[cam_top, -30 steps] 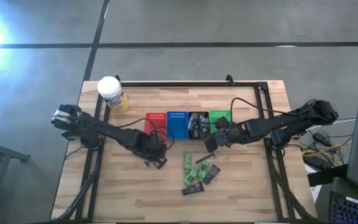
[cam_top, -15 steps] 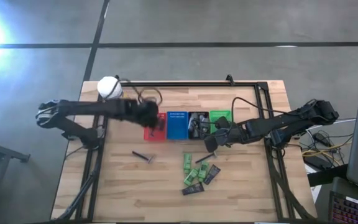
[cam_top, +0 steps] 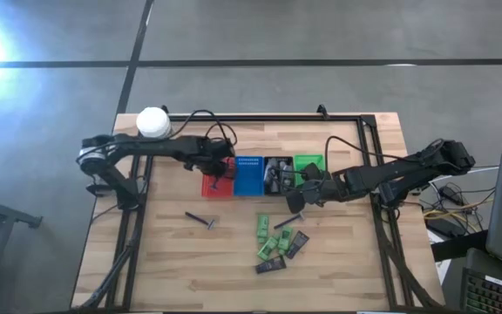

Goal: Pick & Place Travel size toiletries
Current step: Put the blue razor into the red bin

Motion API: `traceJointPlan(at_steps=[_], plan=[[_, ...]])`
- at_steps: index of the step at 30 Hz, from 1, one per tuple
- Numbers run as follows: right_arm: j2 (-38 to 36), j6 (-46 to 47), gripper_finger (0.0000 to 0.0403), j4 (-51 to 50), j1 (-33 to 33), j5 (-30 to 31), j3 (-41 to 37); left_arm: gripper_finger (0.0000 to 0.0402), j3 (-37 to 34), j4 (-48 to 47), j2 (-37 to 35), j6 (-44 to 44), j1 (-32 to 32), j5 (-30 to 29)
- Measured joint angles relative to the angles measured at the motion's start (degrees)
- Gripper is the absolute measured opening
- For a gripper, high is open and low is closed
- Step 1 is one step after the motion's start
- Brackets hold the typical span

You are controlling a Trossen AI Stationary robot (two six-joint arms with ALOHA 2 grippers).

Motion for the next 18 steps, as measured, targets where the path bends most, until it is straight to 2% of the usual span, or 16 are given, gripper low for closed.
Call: traceJointPlan(at_steps=[6, 10, 13, 15, 18], plan=[[0.00, 0.27, 0.0224, -0.04, 0.85, -0.02, 0.00, 0.0145, -0.04, -0.10, -0.54, -1.45, 0.06, -0.74], [0.00, -0.02, 0.0226, -0.05, 0.90, 0.02, 0.00, 0.0197, -0.03, -0.98, -2.09, 1.19, -0.07, 4.90], [0.00, -0.03, 0.0233, -0.14, 1.09, 0.00, 0.00, 0.0220, 0.57, -2.87, -5.35, 7.90, -1.53, 11.41], [0.01, -0.09, 0.0238, -0.25, 1.16, 0.00, 0.00, 0.0227, 0.92, -4.26, -8.48, 15.62, -3.57, 16.01], [0.01, -0.81, 0.0246, -0.28, 1.28, 0.01, 0.00, 0.0229, 1.01, -9.45, -12.80, 34.72, -8.97, 19.70]])
